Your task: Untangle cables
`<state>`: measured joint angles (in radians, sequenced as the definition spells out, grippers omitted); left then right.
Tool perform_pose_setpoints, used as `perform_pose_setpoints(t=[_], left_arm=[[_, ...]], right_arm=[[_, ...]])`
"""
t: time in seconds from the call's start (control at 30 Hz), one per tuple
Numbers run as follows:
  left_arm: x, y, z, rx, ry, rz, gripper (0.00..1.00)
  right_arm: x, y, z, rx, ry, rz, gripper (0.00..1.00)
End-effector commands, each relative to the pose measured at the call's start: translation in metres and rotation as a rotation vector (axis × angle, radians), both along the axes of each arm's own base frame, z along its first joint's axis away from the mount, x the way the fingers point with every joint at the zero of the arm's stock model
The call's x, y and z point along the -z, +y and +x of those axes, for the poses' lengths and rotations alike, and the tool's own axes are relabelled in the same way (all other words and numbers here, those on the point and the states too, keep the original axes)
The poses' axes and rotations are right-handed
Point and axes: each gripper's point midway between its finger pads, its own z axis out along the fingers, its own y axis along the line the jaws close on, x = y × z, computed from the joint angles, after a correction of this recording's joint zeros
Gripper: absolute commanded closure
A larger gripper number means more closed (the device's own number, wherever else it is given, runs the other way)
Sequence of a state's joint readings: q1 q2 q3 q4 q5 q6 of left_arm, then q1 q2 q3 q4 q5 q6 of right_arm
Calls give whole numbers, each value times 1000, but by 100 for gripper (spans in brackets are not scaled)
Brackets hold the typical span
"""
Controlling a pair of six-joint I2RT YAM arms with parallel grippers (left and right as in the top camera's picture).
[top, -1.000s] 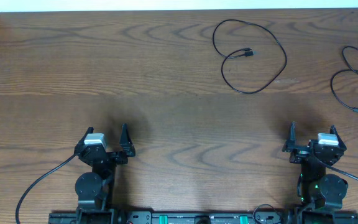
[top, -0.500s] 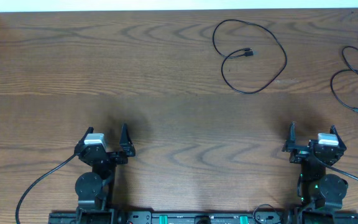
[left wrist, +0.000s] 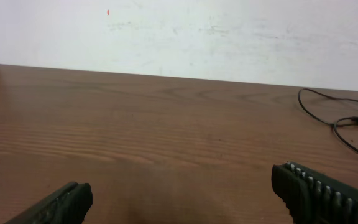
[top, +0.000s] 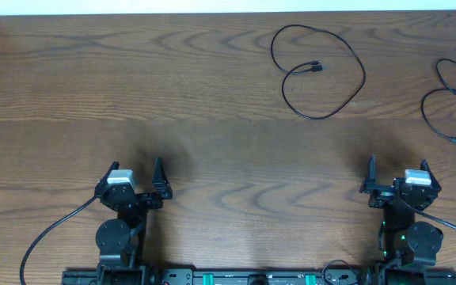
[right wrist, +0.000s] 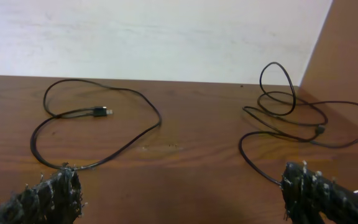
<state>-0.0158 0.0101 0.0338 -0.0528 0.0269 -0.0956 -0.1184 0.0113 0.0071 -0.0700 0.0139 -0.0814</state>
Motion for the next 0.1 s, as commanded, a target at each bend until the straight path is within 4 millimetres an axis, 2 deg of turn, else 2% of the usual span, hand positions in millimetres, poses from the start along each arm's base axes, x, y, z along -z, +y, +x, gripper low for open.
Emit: perform_pose_setpoints(t=[0.0,0.07], left_arm=[[18,4,0,-19,44,24,2],[18,4,0,-20,44,24,2]], right_arm=[[1,0,0,-3,1,-9,1],[1,0,0,-3,1,-9,1]])
